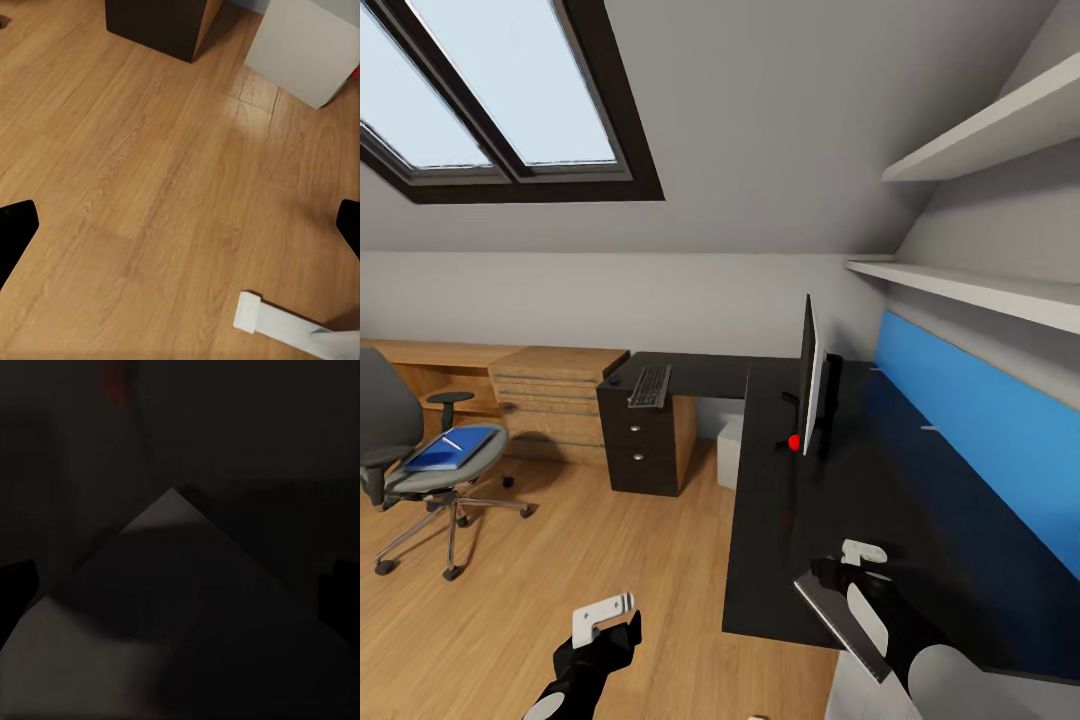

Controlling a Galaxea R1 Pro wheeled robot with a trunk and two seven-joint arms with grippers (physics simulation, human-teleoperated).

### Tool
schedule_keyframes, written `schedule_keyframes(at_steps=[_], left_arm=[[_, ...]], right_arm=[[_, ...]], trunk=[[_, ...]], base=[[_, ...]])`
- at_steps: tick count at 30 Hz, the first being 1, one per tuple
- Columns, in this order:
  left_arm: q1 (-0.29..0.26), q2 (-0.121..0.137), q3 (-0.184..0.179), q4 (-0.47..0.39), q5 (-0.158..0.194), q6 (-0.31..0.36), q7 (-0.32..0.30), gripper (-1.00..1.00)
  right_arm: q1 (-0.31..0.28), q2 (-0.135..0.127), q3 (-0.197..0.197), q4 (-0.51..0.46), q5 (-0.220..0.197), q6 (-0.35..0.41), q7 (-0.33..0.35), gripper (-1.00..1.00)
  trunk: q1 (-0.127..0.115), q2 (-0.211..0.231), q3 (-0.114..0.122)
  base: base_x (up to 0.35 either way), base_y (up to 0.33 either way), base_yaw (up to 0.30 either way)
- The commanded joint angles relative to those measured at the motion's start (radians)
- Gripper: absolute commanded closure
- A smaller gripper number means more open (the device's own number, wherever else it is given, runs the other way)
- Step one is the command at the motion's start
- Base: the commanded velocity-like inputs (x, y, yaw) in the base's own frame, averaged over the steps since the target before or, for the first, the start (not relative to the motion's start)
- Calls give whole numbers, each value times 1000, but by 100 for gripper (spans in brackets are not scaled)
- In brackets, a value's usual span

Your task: In the bedroom, organize the workspace by keeping the computer under the desk, ensuring the monitor is on the desk, placing the keyboard on the desk next to the monitor, placing the mouse on the desk next to the keyboard, moving the folder from the swivel chair onto the desk next to the mouse, stacking the notebook on top of the folder with the pen on top of the notebook, and positioning the swivel chair next to the desk.

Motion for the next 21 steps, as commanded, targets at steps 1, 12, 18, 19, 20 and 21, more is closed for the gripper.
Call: schedule_keyframes(at_steps=[1, 12, 18, 19, 20, 21], left_arm=[[-1, 1, -2, -2, 7, 2, 8, -100], [-1, 1, -2, -2, 9, 3, 6, -100], [-1, 1, -2, -2, 9, 3, 6, -100], [-1, 1, -2, -2, 9, 3, 6, -100], [-1, 1, -2, -2, 9, 3, 6, -100], [-1, 1, -2, -2, 9, 3, 6, -100]], right_arm=[[0, -1, 6, 11, -17, 8, -10, -100], [0, -1, 6, 11, -17, 8, -10, -100], [0, -1, 6, 11, -17, 8, -10, -100], [0, -1, 6, 11, -17, 8, -10, -100], [0, -1, 6, 11, -17, 8, -10, -100], [0, -1, 6, 11, -17, 8, -10, -100]], trunk=[[0, -1, -1], [0, -1, -1], [0, -1, -1], [0, -1, -1], [0, -1, -1], [0, -1, -1]], base=[[-1, -1, 0], [-80, -10, 0], [-12, -2, 0], [-4, -1, 0], [-3, 0, 0], [-2, 0, 0]])
